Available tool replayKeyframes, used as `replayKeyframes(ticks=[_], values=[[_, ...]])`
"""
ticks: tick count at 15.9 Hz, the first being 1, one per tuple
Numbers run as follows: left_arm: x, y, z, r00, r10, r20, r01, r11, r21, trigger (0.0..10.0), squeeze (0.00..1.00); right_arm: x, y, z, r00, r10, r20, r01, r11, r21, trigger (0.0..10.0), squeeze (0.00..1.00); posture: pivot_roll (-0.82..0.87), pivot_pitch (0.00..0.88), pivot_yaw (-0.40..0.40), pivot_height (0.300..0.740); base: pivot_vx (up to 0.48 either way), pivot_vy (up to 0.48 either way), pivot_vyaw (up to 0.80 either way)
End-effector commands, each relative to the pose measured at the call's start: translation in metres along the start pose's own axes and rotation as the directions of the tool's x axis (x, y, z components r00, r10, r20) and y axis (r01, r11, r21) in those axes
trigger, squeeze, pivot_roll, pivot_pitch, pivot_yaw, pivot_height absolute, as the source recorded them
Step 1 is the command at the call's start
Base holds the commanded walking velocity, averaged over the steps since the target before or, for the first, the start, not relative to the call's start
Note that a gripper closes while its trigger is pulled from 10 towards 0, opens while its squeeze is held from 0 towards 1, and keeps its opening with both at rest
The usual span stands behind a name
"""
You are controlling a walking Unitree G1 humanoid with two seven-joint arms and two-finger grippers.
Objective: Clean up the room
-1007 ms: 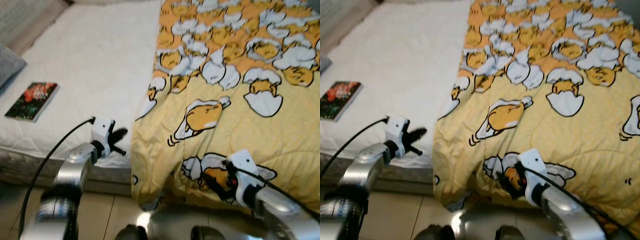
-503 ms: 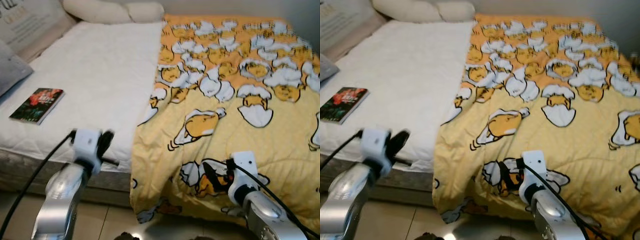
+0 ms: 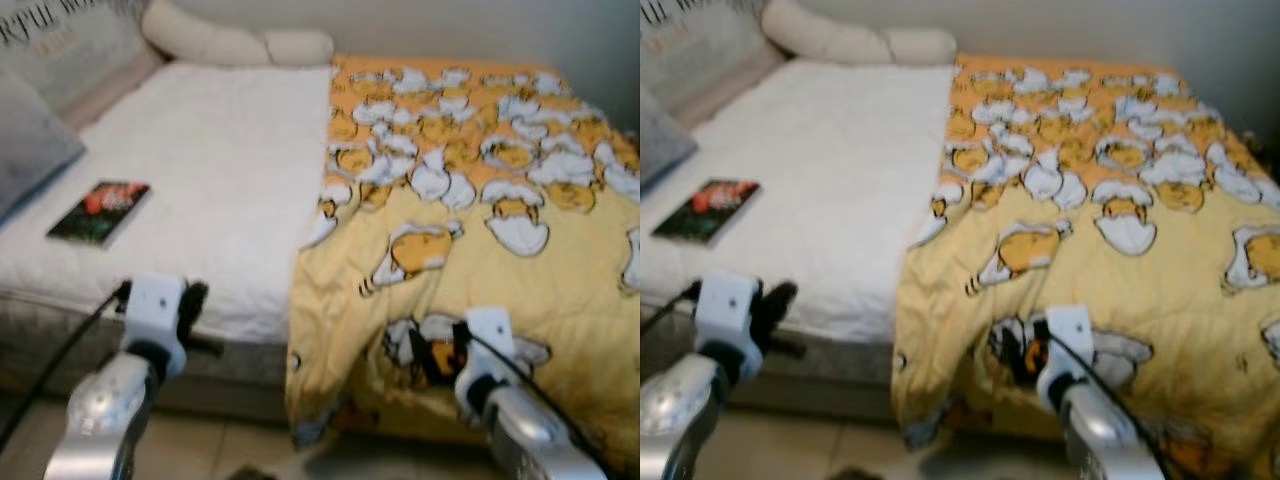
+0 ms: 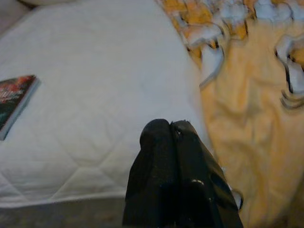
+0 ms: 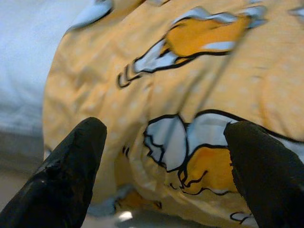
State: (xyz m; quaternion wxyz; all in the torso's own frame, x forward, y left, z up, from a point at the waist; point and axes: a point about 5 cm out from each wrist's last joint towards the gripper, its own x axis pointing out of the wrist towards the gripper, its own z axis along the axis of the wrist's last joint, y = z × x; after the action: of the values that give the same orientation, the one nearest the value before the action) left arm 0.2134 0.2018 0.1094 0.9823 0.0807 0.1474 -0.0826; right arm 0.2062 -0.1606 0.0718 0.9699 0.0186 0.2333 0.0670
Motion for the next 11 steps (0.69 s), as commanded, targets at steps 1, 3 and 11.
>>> replayKeyframes(ticks=[1, 3, 11], values=[[0.0, 0.005, 0.008, 0.999, 0.026, 0.02, -0.027, 0.999, 0.02, 10.0, 0.0, 0.001, 0.0, 0.0, 1.0, -0.013, 0.008, 0.013, 1.0, 0.0, 10.0, 0.0, -0.08, 0.0, 0.031, 0.74, 0.0, 0.356, 0.0], [0.004, 0.009, 0.014, 0.999, 0.022, 0.024, -0.023, 1.0, 0.021, 10.0, 0.0, 0.005, -0.001, 0.006, 1.0, -0.013, 0.025, 0.013, 1.0, -0.005, 10.0, 0.0, -0.09, 0.0, 0.037, 0.74, 0.0, 0.169, 0.0], [0.011, 0.001, 0.016, 0.997, 0.045, 0.061, -0.045, 0.999, -0.005, 10.0, 0.0, 0.008, 0.0, 0.011, 0.999, -0.006, 0.049, 0.007, 1.0, -0.006, 10.0, 0.0, -0.09, 0.0, 0.0, 0.74, 0.0, 0.0, -0.1]])
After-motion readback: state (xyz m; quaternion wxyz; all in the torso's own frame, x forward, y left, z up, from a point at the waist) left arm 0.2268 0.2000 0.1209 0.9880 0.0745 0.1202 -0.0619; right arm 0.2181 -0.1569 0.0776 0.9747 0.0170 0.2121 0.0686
